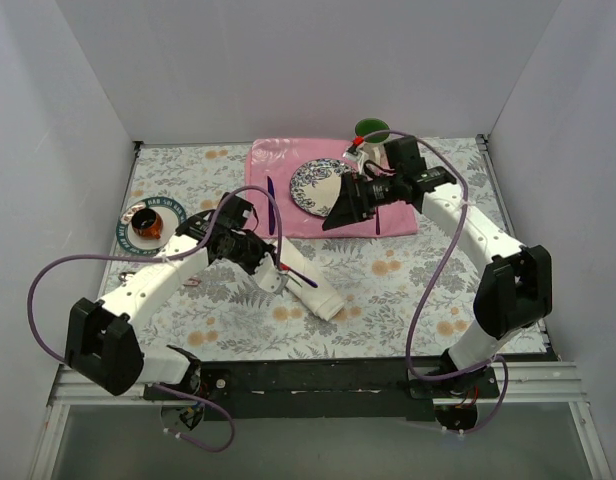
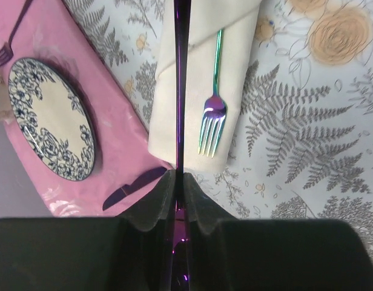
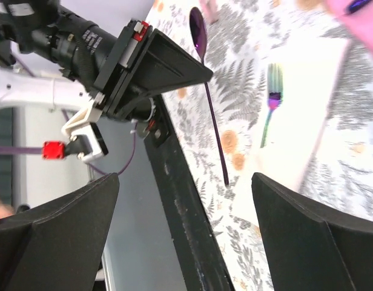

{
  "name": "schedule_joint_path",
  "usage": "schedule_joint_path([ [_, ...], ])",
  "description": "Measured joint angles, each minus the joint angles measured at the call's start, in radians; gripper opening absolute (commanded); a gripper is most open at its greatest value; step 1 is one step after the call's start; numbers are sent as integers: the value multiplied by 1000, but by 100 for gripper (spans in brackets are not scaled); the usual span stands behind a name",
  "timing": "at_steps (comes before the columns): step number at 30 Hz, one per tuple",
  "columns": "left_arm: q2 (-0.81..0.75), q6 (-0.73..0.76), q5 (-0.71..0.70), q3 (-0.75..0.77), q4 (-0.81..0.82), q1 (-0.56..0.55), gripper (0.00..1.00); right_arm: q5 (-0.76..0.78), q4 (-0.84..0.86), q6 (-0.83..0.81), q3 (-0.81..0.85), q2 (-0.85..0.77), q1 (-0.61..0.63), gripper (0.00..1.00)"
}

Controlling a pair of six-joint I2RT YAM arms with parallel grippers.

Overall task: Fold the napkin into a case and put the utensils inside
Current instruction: Insert the spoon into the folded napkin.

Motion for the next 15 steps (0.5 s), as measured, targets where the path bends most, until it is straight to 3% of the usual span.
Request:
schedule_joint_path([
  [10, 149, 299, 73, -2, 95, 224, 0, 37, -111, -73, 35, -64, -108, 99],
  [15, 230, 362, 123, 28, 95, 254, 0, 44, -124, -87, 35, -81, -121, 99],
])
